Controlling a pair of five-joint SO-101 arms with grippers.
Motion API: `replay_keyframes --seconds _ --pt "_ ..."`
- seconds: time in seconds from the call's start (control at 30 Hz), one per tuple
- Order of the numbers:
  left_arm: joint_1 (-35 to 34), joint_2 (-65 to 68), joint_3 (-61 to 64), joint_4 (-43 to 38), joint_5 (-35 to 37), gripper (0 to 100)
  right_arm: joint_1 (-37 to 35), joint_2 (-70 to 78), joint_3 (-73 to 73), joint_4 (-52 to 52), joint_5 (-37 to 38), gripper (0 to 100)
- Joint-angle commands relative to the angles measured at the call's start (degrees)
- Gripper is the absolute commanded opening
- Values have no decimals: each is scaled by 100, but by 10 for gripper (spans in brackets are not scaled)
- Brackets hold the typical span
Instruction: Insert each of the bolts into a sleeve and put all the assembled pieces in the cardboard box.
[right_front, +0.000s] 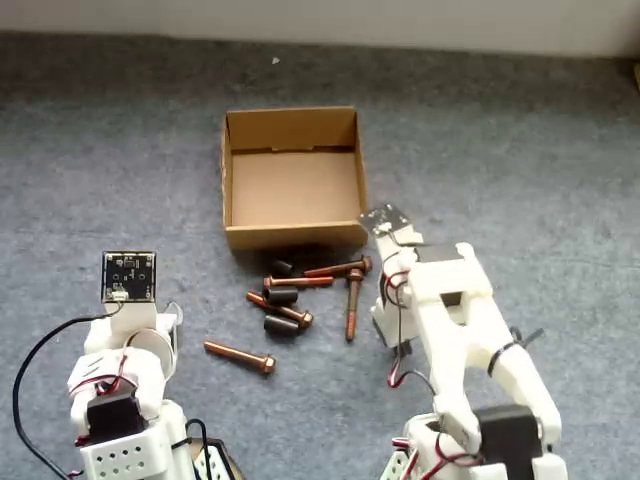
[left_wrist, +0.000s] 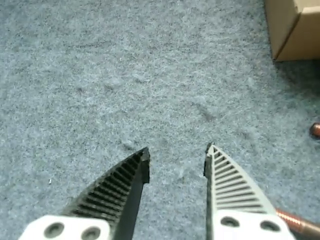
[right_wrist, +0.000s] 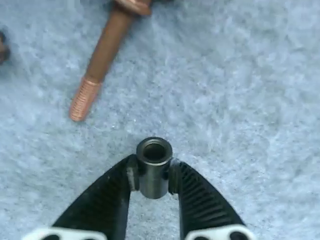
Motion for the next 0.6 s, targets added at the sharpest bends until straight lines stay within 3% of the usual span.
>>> replay_keyframes --seconds 0.0,0.33,0.57 --pt "4 -40 -48 -114 26 204 84 233 -321 -84 70 124" --pt "-4 -40 -48 -114 26 204 57 189 -312 -171 79 125" --pt "-4 -40 -48 -114 26 204 57 -901 752 -1138 53 124"
